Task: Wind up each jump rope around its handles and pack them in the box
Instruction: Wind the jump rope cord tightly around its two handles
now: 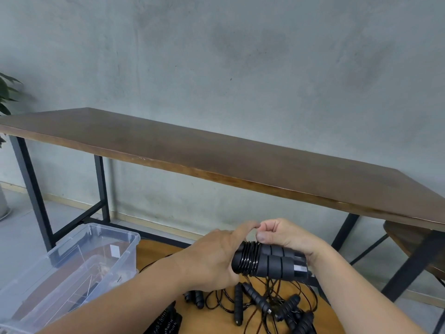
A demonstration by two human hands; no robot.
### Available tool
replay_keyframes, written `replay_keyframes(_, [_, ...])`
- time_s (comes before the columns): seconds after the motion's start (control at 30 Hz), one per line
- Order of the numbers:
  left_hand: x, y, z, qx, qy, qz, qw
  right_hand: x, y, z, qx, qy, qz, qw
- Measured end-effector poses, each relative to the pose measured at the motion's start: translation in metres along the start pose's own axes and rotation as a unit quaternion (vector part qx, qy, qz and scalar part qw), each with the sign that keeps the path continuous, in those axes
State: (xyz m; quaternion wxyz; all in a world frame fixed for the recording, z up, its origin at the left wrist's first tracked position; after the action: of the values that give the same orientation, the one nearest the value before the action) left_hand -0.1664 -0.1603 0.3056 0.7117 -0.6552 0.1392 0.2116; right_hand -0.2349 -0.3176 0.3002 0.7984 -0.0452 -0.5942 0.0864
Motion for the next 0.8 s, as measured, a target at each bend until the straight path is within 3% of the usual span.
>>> replay_keyframes(0.1, [-0.001,-0.006,0.001,-0.002,0.009,0.050,0.999,-0.013,0.004,-0.005,-0.005,-0.057,-0.119,0.991])
replay_keyframes(0.17, [0.000,-0.011,0.000,-0.020,0.013,0.063,0.998,-0.031,0.006,-0.008,-0.046,-0.105,-0.292,0.949])
replay_keyframes(0.23, [0.004,-0.014,-0.003,-0.040,0.016,0.082,0.996,-0.037,0.015,-0.008,-0.072,-0.137,-0.350,0.924])
replay_keyframes(0.4, [0.017,-0.014,-0.013,-0.091,0.003,0.099,0.991,-0.036,0.032,-0.018,-0.159,-0.137,-0.320,0.924])
replay_keyframes(0.63, [0.033,-0.009,-0.027,-0.130,-0.032,0.074,0.988,-0.041,0.052,-0.019,-0.208,-0.101,-0.274,0.934])
replay_keyframes(0.8, [0.043,-0.011,-0.034,-0.154,-0.093,-0.008,0.984,-0.043,0.069,-0.016,-0.247,-0.021,-0.107,0.963])
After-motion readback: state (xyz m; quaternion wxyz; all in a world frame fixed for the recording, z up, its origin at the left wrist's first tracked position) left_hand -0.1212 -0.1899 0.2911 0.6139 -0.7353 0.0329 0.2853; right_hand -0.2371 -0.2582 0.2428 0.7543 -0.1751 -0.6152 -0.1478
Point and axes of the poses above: each hand's wrist, its own z-axis away from the middle knuckle, its own y-axis out of the palm, x = y × z, the point moved 4 cm from there along -z, towards the middle knuckle, and after that the axes turned 13 degrees about x, right-handed, at the moved point
